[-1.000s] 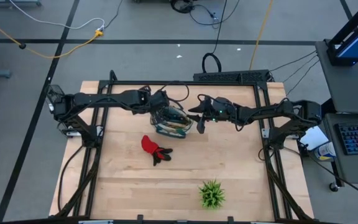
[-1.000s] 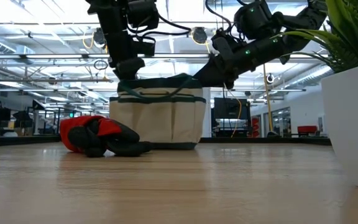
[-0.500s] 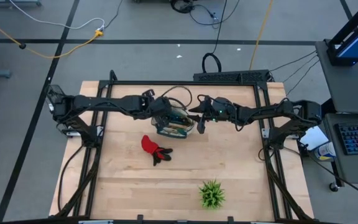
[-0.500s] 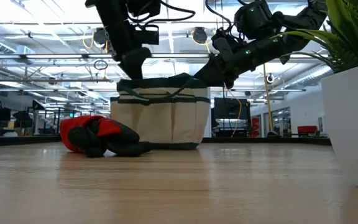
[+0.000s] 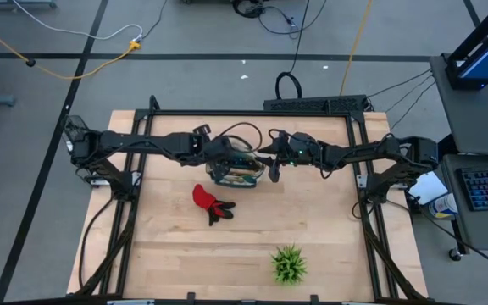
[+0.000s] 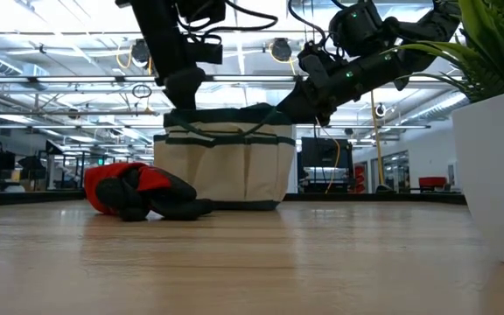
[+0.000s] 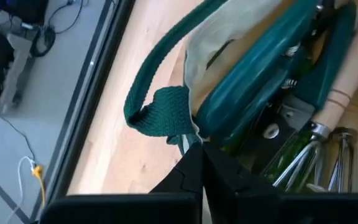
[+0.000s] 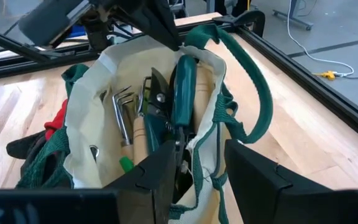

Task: Pick & Place Garden tools in Gardening bag
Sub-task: Put the blue fruit pruner into the gardening bag, then put the red gloves into the gardening bag

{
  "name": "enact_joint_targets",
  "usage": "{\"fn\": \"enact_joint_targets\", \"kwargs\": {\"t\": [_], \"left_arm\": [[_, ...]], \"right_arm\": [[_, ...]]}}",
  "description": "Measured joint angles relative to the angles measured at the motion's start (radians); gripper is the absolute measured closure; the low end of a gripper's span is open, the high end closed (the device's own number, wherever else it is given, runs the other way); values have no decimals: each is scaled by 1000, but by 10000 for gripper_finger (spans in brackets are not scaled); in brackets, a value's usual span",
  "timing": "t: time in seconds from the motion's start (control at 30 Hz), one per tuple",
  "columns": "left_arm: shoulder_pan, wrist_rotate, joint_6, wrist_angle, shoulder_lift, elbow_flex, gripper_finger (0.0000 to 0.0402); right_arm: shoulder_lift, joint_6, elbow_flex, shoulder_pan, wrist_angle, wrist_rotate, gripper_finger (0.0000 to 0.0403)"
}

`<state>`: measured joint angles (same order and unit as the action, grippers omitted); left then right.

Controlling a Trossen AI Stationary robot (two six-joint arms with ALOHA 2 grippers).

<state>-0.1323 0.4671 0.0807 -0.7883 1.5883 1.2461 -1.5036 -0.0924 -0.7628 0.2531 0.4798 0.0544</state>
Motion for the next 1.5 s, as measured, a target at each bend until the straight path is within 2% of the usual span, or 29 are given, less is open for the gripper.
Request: {"fn": "enact_joint_targets", "kwargs": {"t": [0.2, 0.37, 0.67, 0.83, 1.03, 1.17, 1.4, 1.5], "left_arm": [[18, 8, -73, -1, 0, 0, 356], [47, 85, -128, -1, 0, 0, 301], [200, 161, -227, -47, -44, 1, 233], [295, 145, -233, -130, -60, 1, 225], [357, -2, -64, -237, -54, 1, 224], [386, -88, -7, -234, -39, -22, 224], [431, -109, -33, -197, -35, -105, 224], [439, -117, -33, -159, -36, -139, 224]], "right_arm": [[10, 6, 0, 0, 7, 0, 271], [10, 31, 0, 0, -12, 2, 271], [10, 36, 0, 0, -28, 1, 271], [10, 115, 0, 0, 56, 2, 271], [10, 98, 0, 0, 123, 3, 271], [10, 79, 0, -1, 144, 3, 271], [10, 85, 0, -20, 144, 3, 269], [10, 117, 0, -33, 144, 3, 256]]}}
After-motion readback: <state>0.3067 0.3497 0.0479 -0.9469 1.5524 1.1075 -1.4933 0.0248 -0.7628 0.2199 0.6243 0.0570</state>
